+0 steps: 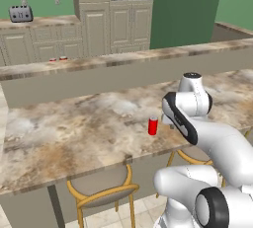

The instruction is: Four empty soda cans are scattered around the kitchen. Gather all the cans and cluster them next to the stove for recycling.

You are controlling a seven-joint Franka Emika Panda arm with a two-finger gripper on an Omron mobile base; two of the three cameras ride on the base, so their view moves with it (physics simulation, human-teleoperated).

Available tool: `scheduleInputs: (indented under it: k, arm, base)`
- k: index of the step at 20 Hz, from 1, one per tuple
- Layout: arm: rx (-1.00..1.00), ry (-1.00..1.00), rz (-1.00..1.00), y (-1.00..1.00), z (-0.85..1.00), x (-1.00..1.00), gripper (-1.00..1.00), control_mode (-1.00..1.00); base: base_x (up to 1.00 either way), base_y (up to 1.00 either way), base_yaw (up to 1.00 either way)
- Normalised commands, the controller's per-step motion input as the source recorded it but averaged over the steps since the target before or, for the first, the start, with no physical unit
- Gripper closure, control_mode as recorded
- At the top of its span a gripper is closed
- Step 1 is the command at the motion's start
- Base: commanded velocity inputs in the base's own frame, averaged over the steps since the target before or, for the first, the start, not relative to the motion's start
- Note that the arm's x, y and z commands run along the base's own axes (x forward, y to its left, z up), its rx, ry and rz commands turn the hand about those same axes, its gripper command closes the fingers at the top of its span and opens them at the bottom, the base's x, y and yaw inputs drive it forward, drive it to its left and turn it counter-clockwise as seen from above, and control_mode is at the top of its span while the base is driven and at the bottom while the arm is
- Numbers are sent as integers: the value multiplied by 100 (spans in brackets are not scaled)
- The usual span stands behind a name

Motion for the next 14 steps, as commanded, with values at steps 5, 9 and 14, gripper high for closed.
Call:
scheduleInputs:
  k: [5,9,14]
  arm:
    - [0,0,0,0,0,0,-100,100]
    - [0,0,0,0,0,0,-100,100]
    - [-1,0,0,1,0,31,-100,-100]
  base:
    - [0,0,0]
    - [0,0,0]
    - [2,1,0]
